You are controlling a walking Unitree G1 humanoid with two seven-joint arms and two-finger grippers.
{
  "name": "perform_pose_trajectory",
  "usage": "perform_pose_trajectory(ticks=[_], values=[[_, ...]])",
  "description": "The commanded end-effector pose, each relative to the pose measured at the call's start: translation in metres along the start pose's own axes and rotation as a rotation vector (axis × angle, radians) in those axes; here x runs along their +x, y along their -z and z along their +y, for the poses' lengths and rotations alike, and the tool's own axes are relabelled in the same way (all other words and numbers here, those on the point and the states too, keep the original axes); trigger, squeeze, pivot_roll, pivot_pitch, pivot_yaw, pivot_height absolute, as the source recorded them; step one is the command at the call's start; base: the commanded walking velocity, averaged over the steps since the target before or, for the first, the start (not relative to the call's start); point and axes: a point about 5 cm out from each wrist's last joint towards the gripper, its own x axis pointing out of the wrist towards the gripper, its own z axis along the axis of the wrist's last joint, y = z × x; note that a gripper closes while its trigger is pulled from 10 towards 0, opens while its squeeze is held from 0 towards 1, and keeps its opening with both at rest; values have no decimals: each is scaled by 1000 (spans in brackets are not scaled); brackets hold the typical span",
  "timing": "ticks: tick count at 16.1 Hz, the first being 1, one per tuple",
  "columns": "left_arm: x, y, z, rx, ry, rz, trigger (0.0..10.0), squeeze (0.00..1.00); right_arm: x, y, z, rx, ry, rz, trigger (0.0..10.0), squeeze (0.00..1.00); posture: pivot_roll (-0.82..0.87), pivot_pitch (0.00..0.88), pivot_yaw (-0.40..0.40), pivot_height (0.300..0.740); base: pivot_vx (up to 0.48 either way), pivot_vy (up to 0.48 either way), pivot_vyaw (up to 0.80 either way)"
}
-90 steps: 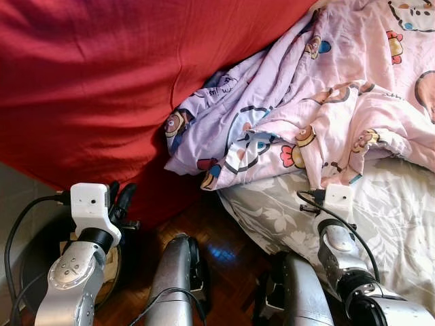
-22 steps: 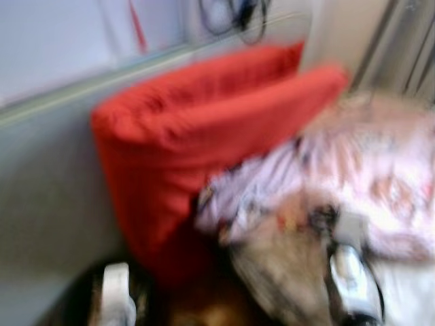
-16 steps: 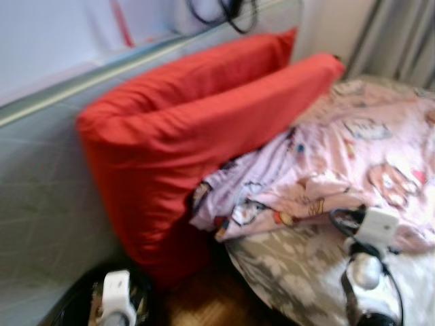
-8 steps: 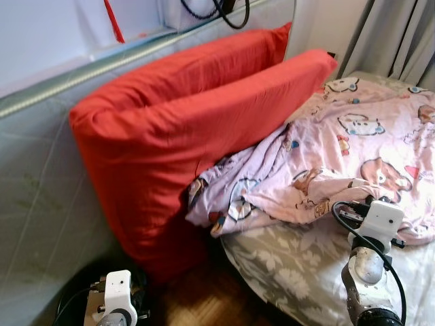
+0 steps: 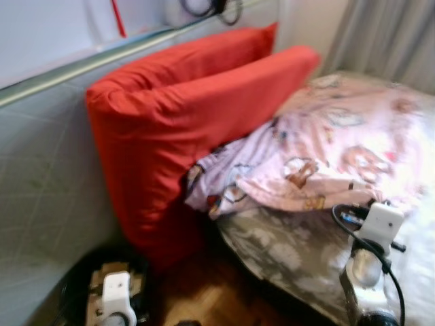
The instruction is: Clean up the room
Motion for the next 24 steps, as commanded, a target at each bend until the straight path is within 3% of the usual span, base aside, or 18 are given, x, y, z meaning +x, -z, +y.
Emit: perform_pose_trajectory(ticks=[1,9,14,19,24], values=[[-5,17,3,11,-9,59,10000,0,7,-11,-2,-6,38,-46,10000,0,86,63,17,740,-292,0,0],[-8,24,4,16,-8,76,10000,0,9,-13,-16,-55,142,-60,10000,0,76,43,16,740,-290,0,0],[-8,25,3,15,-9,81,10000,0,9,-10,-21,-76,142,-32,10000,0,75,49,6,740,-217,0,0],[-9,26,5,5,-32,79,10000,0,-14,38,-13,-135,-41,245,10000,0,79,72,2,740,0,0,0],[-9,26,6,7,-30,81,10000,0,-26,68,-38,-187,20,461,10000,0,81,80,6,740,0,0,0]])
